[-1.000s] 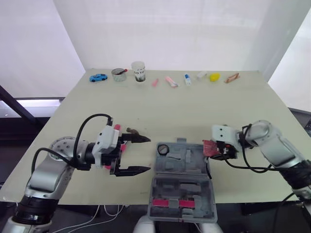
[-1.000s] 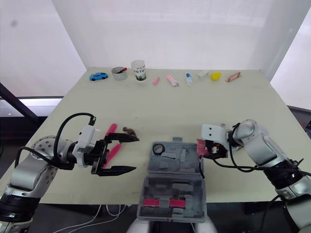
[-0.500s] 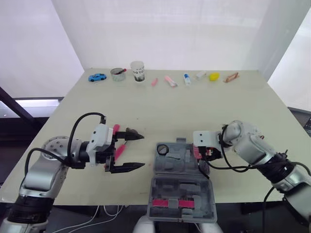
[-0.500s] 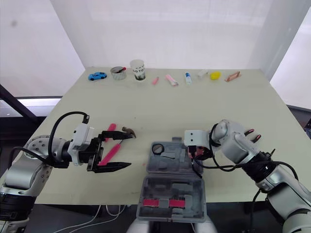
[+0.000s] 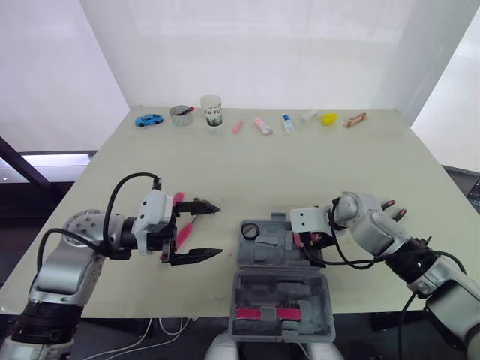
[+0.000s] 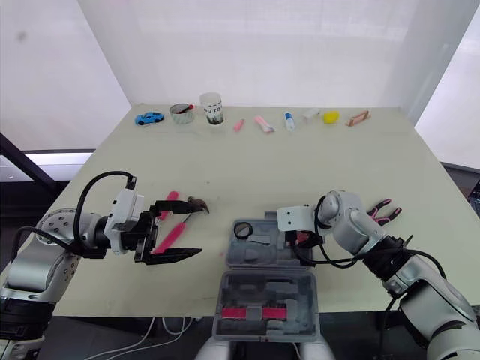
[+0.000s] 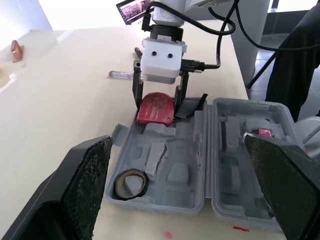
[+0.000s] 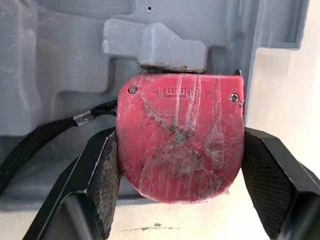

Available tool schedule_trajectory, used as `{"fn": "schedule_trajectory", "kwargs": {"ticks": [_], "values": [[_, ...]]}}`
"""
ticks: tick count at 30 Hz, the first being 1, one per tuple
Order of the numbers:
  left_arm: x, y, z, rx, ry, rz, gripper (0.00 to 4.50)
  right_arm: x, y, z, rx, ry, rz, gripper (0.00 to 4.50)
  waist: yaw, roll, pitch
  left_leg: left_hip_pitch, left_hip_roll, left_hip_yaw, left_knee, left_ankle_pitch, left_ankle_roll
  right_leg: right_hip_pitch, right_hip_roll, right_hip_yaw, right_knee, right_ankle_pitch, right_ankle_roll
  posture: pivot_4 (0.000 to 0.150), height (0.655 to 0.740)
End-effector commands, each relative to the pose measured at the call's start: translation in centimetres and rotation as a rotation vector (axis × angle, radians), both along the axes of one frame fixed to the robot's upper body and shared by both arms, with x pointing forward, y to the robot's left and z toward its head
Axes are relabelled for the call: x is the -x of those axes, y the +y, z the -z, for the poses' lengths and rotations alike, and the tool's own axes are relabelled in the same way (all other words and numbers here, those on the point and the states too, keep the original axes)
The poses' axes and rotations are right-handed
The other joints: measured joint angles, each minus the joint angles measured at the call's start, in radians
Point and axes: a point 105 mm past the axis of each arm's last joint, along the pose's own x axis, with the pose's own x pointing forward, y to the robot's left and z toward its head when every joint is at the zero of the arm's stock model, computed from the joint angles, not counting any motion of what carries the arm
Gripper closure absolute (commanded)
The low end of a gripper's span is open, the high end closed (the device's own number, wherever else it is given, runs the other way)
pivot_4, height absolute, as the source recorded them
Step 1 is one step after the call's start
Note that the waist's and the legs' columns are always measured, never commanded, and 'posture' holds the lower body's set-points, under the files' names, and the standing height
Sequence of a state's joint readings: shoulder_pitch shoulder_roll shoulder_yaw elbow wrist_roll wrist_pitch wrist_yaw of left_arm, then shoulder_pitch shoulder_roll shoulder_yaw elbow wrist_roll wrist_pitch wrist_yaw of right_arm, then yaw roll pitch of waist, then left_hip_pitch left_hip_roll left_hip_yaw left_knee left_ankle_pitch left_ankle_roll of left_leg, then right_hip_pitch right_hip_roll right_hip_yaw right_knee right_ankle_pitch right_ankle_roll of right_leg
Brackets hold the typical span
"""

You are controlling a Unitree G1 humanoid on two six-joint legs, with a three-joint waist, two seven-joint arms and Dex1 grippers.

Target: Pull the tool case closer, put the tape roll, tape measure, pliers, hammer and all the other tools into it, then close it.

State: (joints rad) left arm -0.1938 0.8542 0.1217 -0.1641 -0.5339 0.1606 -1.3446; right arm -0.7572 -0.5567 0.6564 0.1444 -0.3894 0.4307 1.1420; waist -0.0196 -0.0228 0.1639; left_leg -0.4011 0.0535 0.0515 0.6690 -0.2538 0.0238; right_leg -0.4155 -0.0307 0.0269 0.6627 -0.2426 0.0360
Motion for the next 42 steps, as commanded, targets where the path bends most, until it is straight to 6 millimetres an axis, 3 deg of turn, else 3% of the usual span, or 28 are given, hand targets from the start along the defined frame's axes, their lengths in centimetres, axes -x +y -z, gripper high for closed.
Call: {"fn": "schedule_trajectory", "kwargs": {"ticks": [1, 3, 5, 9, 15, 20, 23, 27, 29, 33, 35, 42], "values": [[-0.1, 0.1, -1.1, -0.008, -0.055, 0.001, 0.0, -0.5, 0.2, -0.3, -0.011, -0.039, -0.012, 1.6, -0.002, 0.0, 0.0, 0.0, 0.0, 0.0, 0.0, 0.0, 0.0, 0.0, 0.0, 0.0, 0.0, 0.0, 0.0, 0.15, 0.74], [0.0, -0.1, -1.0, -0.007, -0.054, 0.005, 0.0, -0.4, 0.0, -0.2, -0.007, -0.032, -0.016, 0.59, -0.002, 0.0, 0.0, 0.001, 0.001, 0.0, 0.0, 0.0, 0.0, 0.0, 0.001, 0.0, 0.0, 0.0, -0.001, 0.15, 0.74], [0.1, -0.2, -0.9, -0.002, -0.051, 0.008, 0.0, -0.3, -0.1, -0.1, -0.006, -0.031, -0.021, 0.02, -0.003, 0.0, 0.0, 0.001, 0.001, 0.0, 0.0, 0.0, 0.0, 0.0, 0.001, 0.0, 0.0, 0.001, -0.001, 0.15, 0.74], [0.2, -0.3, -0.8, 0.0, -0.047, 0.008, 0.0, -0.2, -0.3, -0.3, -0.013, -0.047, -0.019, 0.02, -0.001, 0.0, 0.0, 0.001, 0.001, 0.0, 0.0, 0.0, 0.0, 0.0, 0.001, 0.0, 0.0, 0.001, -0.001, 0.15, 0.74], [0.3, -0.3, -0.7, 0.002, -0.044, 0.007, 0.0, 0.0, -0.8, -2.2, -0.072, -0.066, 0.012, 0.02, 0.004, 0.0, 0.001, 0.0, 0.001, 0.0, 0.0, 0.0, 0.0, 0.0, 0.001, 0.0, 0.0, 0.001, -0.001, 0.15, 0.74], [0.4, -0.3, -0.7, 0.003, -0.041, 0.003, 0.0, 0.6, -2.7, -4.1, -0.099, -0.067, 0.063, 0.02, 0.007, 0.0, 0.001, -0.001, 0.001, 0.0, 0.0, 0.0, 0.0, -0.001, 0.001, 0.0, -0.001, 0.001, -0.001, 0.15, 0.74], [0.5, -0.3, -0.6, 0.004, -0.039, 0.0, 0.0, 0.9, -3.6, -4.9, -0.179, -0.05, 0.111, 0.02, 0.007, 0.0, 0.001, -0.001, 0.001, 0.0, 0.0, 0.0, 0.0, -0.001, 0.001, 0.0, -0.001, 0.001, -0.001, 0.15, 0.74], [0.4, -0.3, -0.5, 0.008, -0.038, -0.001, 0.0, 0.8, -4.6, -4.7, -0.293, -0.045, 0.151, 0.02, 0.007, 0.0, 0.001, -0.001, 0.001, 0.0, 0.0, 0.0, 0.0, -0.001, 0.001, 0.0, -0.001, 0.001, -0.001, 0.15, 0.74], [0.5, -0.3, -0.5, 0.012, -0.034, 0.002, 0.0, 0.8, -4.2, -4.9, -0.436, -0.033, 0.171, 0.02, 0.005, 0.0, 0.001, -0.001, 0.001, 0.0, 0.0, 0.0, 0.0, -0.001, 0.001, 0.0, -0.001, 0.001, -0.001, 0.15, 0.74], [0.5, -0.3, -0.4, 0.013, -0.032, 0.003, 0.0, 0.9, -3.8, -5.0, -0.633, -0.008, 0.182, 1.29, 0.006, 0.0, 0.001, -0.001, 0.001, 0.0, -0.001, 0.0, 0.0, -0.001, 0.001, 0.0, -0.001, 0.001, 0.0, 0.15, 0.74], [0.5, -0.3, -0.5, 0.013, -0.032, 0.004, 0.0, 1.0, -3.4, -5.1, -0.702, -0.007, 0.176, 2.29, 0.006, 0.0, 0.002, -0.001, 0.001, 0.0, -0.001, 0.0, 0.0, -0.001, 0.001, 0.0, -0.001, 0.001, 0.0, 0.15, 0.74], [0.3, -0.2, -0.6, 0.011, -0.034, 0.006, 0.0, 0.7, -3.1, -4.8, -0.921, -0.057, 0.177, 2.29, 0.006, 0.0, 0.002, -0.001, 0.001, -0.001, -0.001, 0.0, 0.0, 0.0, 0.001, 0.0, -0.001, 0.001, 0.0, 0.15, 0.74]]}}
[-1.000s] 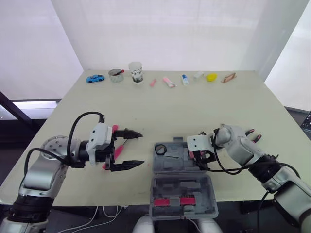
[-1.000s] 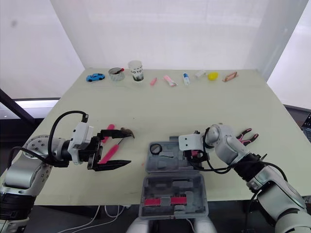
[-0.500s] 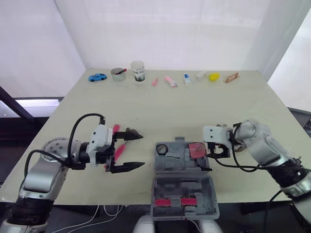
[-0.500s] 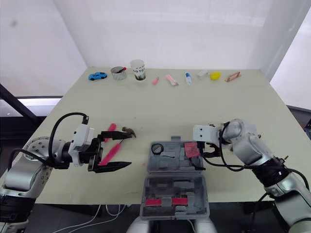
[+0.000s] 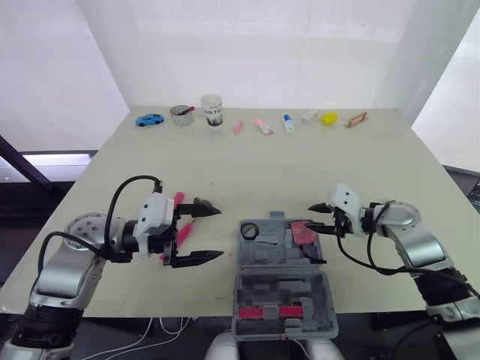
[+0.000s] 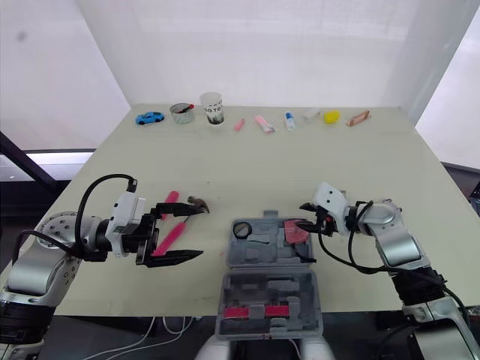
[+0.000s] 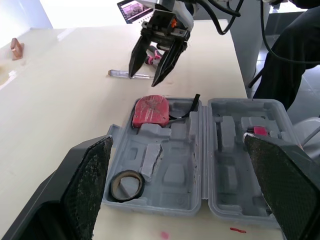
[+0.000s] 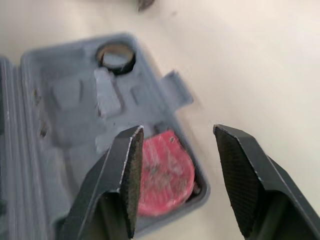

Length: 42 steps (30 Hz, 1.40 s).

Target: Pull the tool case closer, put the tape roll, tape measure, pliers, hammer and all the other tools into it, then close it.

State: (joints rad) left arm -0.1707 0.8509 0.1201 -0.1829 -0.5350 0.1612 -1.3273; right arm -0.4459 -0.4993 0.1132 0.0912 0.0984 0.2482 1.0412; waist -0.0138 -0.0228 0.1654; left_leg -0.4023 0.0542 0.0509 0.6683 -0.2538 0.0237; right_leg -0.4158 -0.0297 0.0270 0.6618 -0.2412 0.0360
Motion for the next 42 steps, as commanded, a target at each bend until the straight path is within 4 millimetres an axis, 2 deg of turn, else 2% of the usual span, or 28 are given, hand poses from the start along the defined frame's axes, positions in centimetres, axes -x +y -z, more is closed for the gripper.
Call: {"fn": "schedule_trajectory", "kwargs": {"ticks": [1, 9, 15, 22, 26, 31, 35, 38, 40, 42], "values": [[0.0, -0.1, -0.9, 0.007, -0.041, 0.013, 0.0, -0.3, 0.1, -1.0, -0.124, -0.086, 0.005, 2.29, 0.0, 0.0, 0.0, 0.0, 0.0, 0.0, 0.0, 0.0, 0.0, 0.0, 0.0, 0.0, 0.0, 0.0, 0.0, 0.15, 0.74], [0.0, 0.1, -0.9, 0.005, -0.041, 0.009, 0.0, 0.1, 0.7, 0.7, -0.269, -0.054, -0.067, 2.29, -0.001, 0.0, 0.0, 0.0, 0.0, 0.0, 0.0, 0.0, 0.0, 0.0, 0.0, 0.0, 0.0, 0.0, 0.0, 0.15, 0.74], [0.0, 0.3, -0.9, 0.001, -0.043, 0.002, 0.0, 0.1, 0.7, 3.0, -0.259, -0.006, -0.083, 2.29, -0.001, 0.0, 0.0, 0.0, 0.0, 0.0, 0.0, 0.0, 0.0, 0.0, 0.0, 0.0, 0.0, 0.0, 0.0, 0.15, 0.74], [0.1, 0.3, -1.0, -0.007, -0.046, -0.001, 0.0, -0.3, 0.2, 6.5, -0.214, 0.07, -0.022, 2.29, -0.003, 0.0, 0.0, 0.001, 0.0, 0.0, 0.0, 0.0, 0.0, 0.0, 0.0, 0.001, 0.001, 0.0, 0.0, 0.15, 0.74], [0.1, 0.3, -1.1, -0.008, -0.047, -0.003, 0.0, -0.1, -0.3, 9.2, -0.12, 0.149, 0.021, 2.29, -0.003, 0.0, 0.0, 0.004, 0.0, 0.001, 0.0, 0.0, 0.0, 0.003, 0.0, 0.001, 0.001, -0.001, -0.001, 0.15, 0.74], [0.1, 0.3, -0.9, -0.005, -0.044, -0.009, 0.0, 1.5, -0.4, 13.1, -0.007, 0.281, 0.028, 2.29, -0.003, -0.005, -0.006, 0.006, 0.0, 0.001, 0.0, 0.0, 0.0, 0.005, 0.0, 0.001, 0.001, -0.001, -0.002, 0.15, 0.74], [0.1, 0.4, -0.9, 0.001, -0.04, -0.016, 0.0, 2.5, -0.6, 15.2, 0.062, 0.351, 0.048, 2.29, -0.004, -0.012, -0.016, 0.011, 0.001, 0.001, 0.0, 0.0, 0.0, 0.008, 0.0, 0.001, 0.001, -0.001, -0.002, 0.15, 0.74], [0.2, 0.5, -0.8, 0.007, -0.032, -0.025, 0.0, 2.8, -0.8, 15.7, 0.069, 0.372, 0.062, 2.29, -0.004, -0.014, -0.019, 0.023, 0.002, 0.0, -0.003, 0.0, 0.0, 0.019, -0.001, 0.001, -0.001, -0.002, -0.003, 0.15, 0.74], [0.3, 0.6, -0.7, 0.009, -0.026, -0.034, 0.0, 2.7, -1.0, 15.5, 0.051, 0.374, 0.085, 2.29, -0.004, -0.015, -0.022, 0.025, 0.003, -0.002, -0.003, 0.0, 0.0, 0.02, -0.002, 0.001, -0.001, -0.002, -0.004, 0.15, 0.74], [0.4, 0.7, -0.6, 0.028, -0.015, -0.051, 0.0, 1.9, -1.2, 14.3, 0.013, 0.317, 0.114, 2.29, -0.003, -0.015, -0.024, 0.025, 0.003, -0.003, -0.003, 0.0, 0.0, 0.02, -0.004, 0.001, -0.001, -0.002, -0.004, 0.15, 0.74]]}}
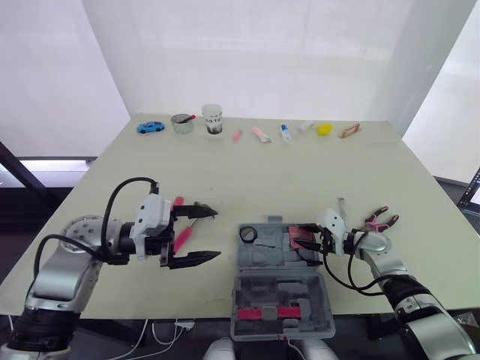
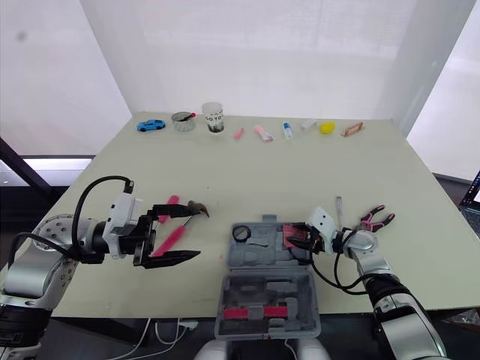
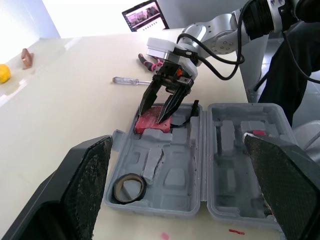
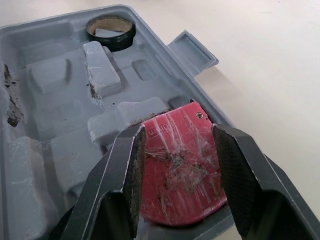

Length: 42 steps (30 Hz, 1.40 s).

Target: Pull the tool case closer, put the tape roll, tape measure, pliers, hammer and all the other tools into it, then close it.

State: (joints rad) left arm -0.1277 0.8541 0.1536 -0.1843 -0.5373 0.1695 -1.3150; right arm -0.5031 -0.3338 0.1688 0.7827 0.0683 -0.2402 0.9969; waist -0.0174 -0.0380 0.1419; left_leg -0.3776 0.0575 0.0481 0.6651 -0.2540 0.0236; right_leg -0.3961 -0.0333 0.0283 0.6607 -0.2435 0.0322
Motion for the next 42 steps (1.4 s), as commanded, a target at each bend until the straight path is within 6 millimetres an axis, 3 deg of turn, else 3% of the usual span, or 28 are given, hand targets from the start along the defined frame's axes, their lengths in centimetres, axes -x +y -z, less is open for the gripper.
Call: {"fn": "schedule_trajectory", "kwargs": {"ticks": [1, 4, 8, 10, 12, 14, 17, 21, 24, 25, 27, 28, 29, 30, 36, 42], "values": [[0.2, -0.1, -1.0, 0.047, -0.029, -0.019, 0.0, 2.0, -1.9, 4.0, 0.071, 0.149, 0.082, 2.29, 0.001, 0.001, -0.001, 0.0, 0.0, 0.0, 0.0, 0.0, 0.0, 0.0, 0.0, 0.0, 0.0, 0.0, 0.0, 0.15, 0.74], [0.0, -0.3, -1.8, 0.202, 0.003, -0.091, 0.0, 0.4, -1.6, 0.2, -0.05, -0.018, 0.138, 2.29, 0.006, 0.002, 0.001, -0.002, 0.0, -0.001, 0.0, 0.0, 0.0, 0.0, -0.002, -0.001, 0.0, 0.0, 0.0, 0.15, 0.74], [0.0, 0.7, -1.2, 0.263, 0.028, -0.194, 0.0, 0.2, -1.9, -4.4, -0.217, -0.172, 0.196, 2.29, 0.004, 0.011, 0.007, -0.005, -0.002, 0.001, 0.0, 0.0, 0.0, -0.002, -0.003, 0.0, 0.0, 0.0, 0.001, 0.15, 0.74], [-0.1, 1.2, -0.9, 0.278, 0.035, -0.246, 0.0, 0.5, -2.5, -5.6, -0.247, -0.218, 0.219, 2.29, 0.004, 0.015, 0.01, -0.009, -0.002, 0.001, 0.0, 0.0, 0.0, -0.007, -0.003, 0.001, 0.0, 0.0, 0.001, 0.15, 0.74], [-0.3, 2.3, 0.2, 0.278, 0.051, -0.332, 0.0, 1.4, -4.0, -6.7, -0.262, -0.265, 0.271, 2.29, 0.004, 0.016, 0.01, -0.02, -0.003, 0.0, 0.0, 0.0, 0.0, -0.017, 0.0, 0.001, 0.002, 0.002, 0.003, 0.15, 0.74], [-0.2, 3.2, 1.0, 0.284, 0.064, -0.395, 0.0, 2.2, -5.5, -7.4, -0.267, -0.288, 0.32, 2.29, 0.004, 0.017, 0.011, -0.021, -0.003, 0.0, 0.0, 0.0, 0.0, -0.018, 0.0, 0.0, 0.002, 0.002, 0.004, 0.15, 0.74], [-0.3, 4.3, 1.7, 0.292, 0.061, -0.482, 0.0, 3.3, -7.3, -7.7, -0.269, -0.284, 0.379, 2.29, 0.004, 0.016, 0.011, -0.021, -0.003, 0.0, -0.001, 0.0, 0.0, -0.018, 0.001, 0.0, 0.0, 0.001, 0.002, 0.15, 0.74], [-0.3, 7.1, 3.3, 0.293, 0.028, -0.667, 0.0, 5.8, -11.9, -6.6, -0.225, -0.274, 0.53, 2.29, 0.006, 0.016, 0.011, -0.02, -0.003, 0.001, -0.001, 0.0, 0.0, -0.018, 0.0, 0.0, 0.0, 0.0, 0.001, 0.15, 0.74], [1.1, 9.3, 5.5, 0.295, 0.068, -0.772, 0.0, 7.9, -14.8, -5.8, -0.221, -0.263, 0.672, 2.29, 0.005, 0.016, 0.012, -0.021, -0.003, 0.001, -0.001, 0.0, 0.0, -0.017, -0.001, 0.0, -0.003, 0.0, 0.001, 0.15, 0.74], [1.9, 10.0, 6.6, 0.287, 0.102, -0.796, 0.0, 8.6, -15.6, -5.8, -0.218, -0.266, 0.716, 2.05, 0.003, 0.016, 0.012, -0.021, -0.003, 0.001, -0.002, 0.0, 0.0, -0.018, -0.001, 0.0, -0.003, 0.0, 0.001, 0.15, 0.74], [3.2, 11.0, 8.4, 0.265, 0.153, -0.837, 0.0, 9.6, -16.7, -5.8, -0.23, -0.274, 0.788, 1.51, -0.003, 0.016, 0.012, -0.02, -0.002, 0.001, -0.002, 0.0, 0.0, -0.018, -0.001, 0.001, -0.003, -0.001, 0.002, 0.15, 0.74], [3.9, 11.6, 9.1, 0.257, 0.171, -0.86, 0.0, 10.2, -17.2, -5.8, -0.234, -0.276, 0.824, 0.92, -0.004, 0.016, 0.012, -0.019, -0.001, 0.002, -0.002, 0.0, 0.0, -0.018, -0.001, 0.001, -0.002, -0.002, 0.005, 0.15, 0.74], [4.3, 12.1, 9.5, 0.256, 0.178, -0.885, 0.0, 10.9, -17.6, -5.7, -0.233, -0.274, 0.853, 0.77, -0.004, 0.016, 0.012, -0.019, -0.001, 0.002, -0.002, 0.0, 0.0, -0.018, -0.001, 0.001, -0.002, -0.002, 0.005, 0.15, 0.74], [4.7, 12.7, 9.8, 0.257, 0.181, -0.91, 0.0, 11.5, -18.0, -5.5, -0.23, -0.269, 0.879, 0.16, -0.002, 0.016, 0.012, -0.019, 0.0, 0.001, -0.002, 0.0, 0.0, -0.018, -0.001, 0.001, -0.002, -0.002, 0.005, 0.15, 0.74], [6.0, 16.2, 10.0, 0.292, 0.13, -1.095, 0.0, 15.0, -19.8, -4.2, -0.229, -0.221, 1.004, 0.07, 0.006, 0.016, 0.012, -0.021, -0.001, 0.0, -0.002, -0.002, -0.003, -0.02, -0.011, 0.0, -0.003, -0.003, 0.005, 0.15, 0.74], [6.6, 17.5, 10.0, 0.315, 0.09, -1.194, 0.0, 16.7, -21.1, -3.6, -0.225, -0.195, 1.068, 0.07, 0.002, 0.015, 0.012, -0.021, -0.002, 0.0, -0.005, -0.003, -0.005, -0.02, -0.015, 0.001, -0.005, -0.003, 0.005, 0.15, 0.74]]}}
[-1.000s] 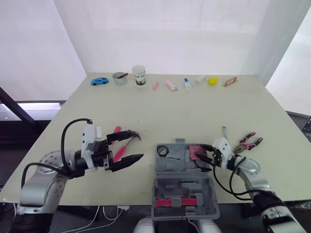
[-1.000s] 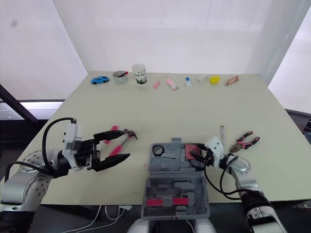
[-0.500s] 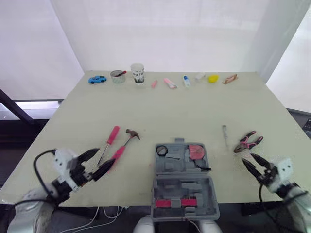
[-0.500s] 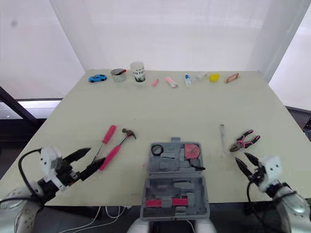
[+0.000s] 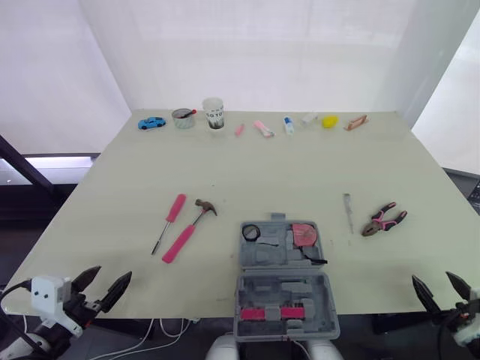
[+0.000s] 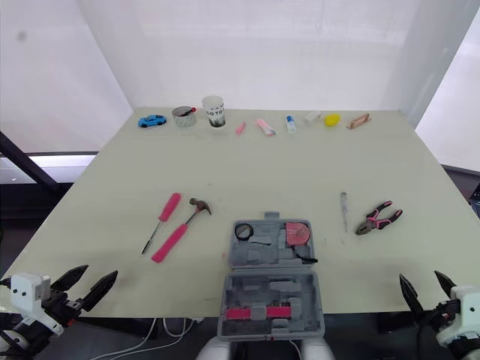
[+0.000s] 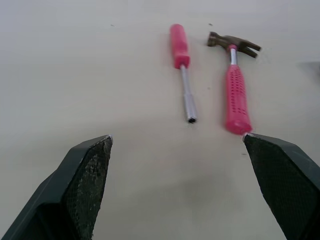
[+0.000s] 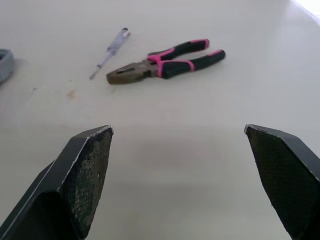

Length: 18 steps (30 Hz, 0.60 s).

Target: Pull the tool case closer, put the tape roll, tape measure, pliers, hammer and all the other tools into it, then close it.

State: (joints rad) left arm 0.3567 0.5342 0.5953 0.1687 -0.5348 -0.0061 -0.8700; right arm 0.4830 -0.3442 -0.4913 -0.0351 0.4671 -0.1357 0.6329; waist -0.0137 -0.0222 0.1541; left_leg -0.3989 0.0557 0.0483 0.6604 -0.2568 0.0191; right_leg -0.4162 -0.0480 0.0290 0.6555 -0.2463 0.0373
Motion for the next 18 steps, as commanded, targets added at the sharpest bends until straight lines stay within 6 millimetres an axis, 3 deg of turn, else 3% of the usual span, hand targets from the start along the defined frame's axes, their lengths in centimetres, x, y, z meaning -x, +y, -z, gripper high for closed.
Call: {"fn": "schedule_trajectory", "kwargs": {"ticks": [1, 5, 13, 18], "values": [[0.7, 1.0, -0.7, -0.017, -0.037, -0.062, 0.0, 0.7, -1.2, -1.1, 0.023, -0.04, 0.041, 0.07, -0.001, 0.0, 0.0, 0.0, 0.0, 0.0, -0.001, 0.0, 0.0, 0.0, 0.0, 0.0, 0.0, 0.0, 0.0, 0.15, 0.74], [0.3, 0.6, -0.8, -0.02, -0.043, -0.027, 0.0, 0.1, -0.6, -0.8, 0.013, -0.035, 0.032, 0.07, 0.0, 0.0, 0.0, 0.0, 0.0, 0.0, -0.002, 0.0, 0.001, 0.0, 0.001, -0.001, -0.001, 0.0, 0.0, 0.15, 0.74], [-2.2, -2.5, -2.5, -0.101, -0.093, 0.189, 0.0, -3.3, 0.6, -1.5, 0.019, -0.082, 0.055, 0.07, 0.001, 0.0, 0.0, 0.001, 0.0, 0.0, -0.002, 0.001, 0.002, -0.001, 0.001, -0.003, -0.001, 0.002, -0.003, 0.15, 0.74], [-4.9, -6.3, -4.7, -0.13, -0.164, 0.381, 0.0, -7.6, 2.6, -3.4, -0.008, -0.119, 0.116, 0.07, 0.001, 0.0, 0.0, -0.001, -0.001, 0.001, -0.003, 0.002, 0.004, -0.001, 0.002, -0.004, -0.001, 0.003, -0.004, 0.15, 0.74]]}}
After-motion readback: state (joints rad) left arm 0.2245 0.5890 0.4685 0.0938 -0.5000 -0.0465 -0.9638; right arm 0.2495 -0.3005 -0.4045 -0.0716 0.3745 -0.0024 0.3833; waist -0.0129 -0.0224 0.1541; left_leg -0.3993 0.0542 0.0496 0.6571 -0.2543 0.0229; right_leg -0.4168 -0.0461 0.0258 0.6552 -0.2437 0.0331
